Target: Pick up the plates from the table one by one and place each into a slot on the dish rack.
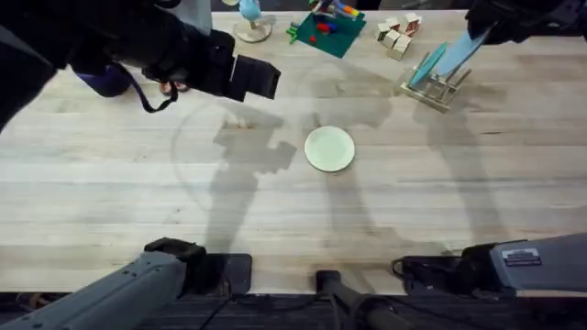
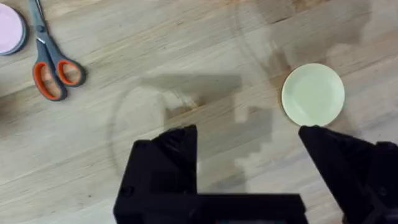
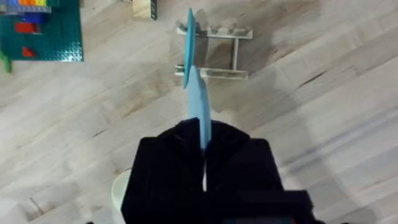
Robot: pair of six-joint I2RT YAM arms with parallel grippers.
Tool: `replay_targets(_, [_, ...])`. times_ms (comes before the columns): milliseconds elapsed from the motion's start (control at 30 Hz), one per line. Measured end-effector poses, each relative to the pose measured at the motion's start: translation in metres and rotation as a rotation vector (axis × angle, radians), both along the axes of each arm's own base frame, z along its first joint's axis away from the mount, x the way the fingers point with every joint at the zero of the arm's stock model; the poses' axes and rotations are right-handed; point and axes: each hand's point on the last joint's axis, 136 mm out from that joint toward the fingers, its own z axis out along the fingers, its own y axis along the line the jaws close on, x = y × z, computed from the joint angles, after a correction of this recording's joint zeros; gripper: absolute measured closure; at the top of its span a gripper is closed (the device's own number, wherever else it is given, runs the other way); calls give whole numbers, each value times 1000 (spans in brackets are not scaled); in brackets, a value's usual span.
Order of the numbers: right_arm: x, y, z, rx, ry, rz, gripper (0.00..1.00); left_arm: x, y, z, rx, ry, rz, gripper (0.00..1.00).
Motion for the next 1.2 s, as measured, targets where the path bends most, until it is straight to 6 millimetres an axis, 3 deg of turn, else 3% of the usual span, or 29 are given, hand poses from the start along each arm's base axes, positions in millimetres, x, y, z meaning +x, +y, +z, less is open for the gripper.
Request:
replay_targets(300, [7, -1, 3, 1, -30, -1, 970, 0, 0, 0, 0, 0, 0, 5])
replay_targets(500, [7, -21, 2, 1, -28, -55, 970, 0, 0, 0, 0, 0, 0, 6])
replay_targets(867, [11, -41, -11, 4, 10, -101, 971, 0, 0, 0, 0, 0, 0, 6])
replay_targets(1200, [32, -47, -38, 105, 42, -59, 970, 0, 0, 0, 0, 0, 0, 5])
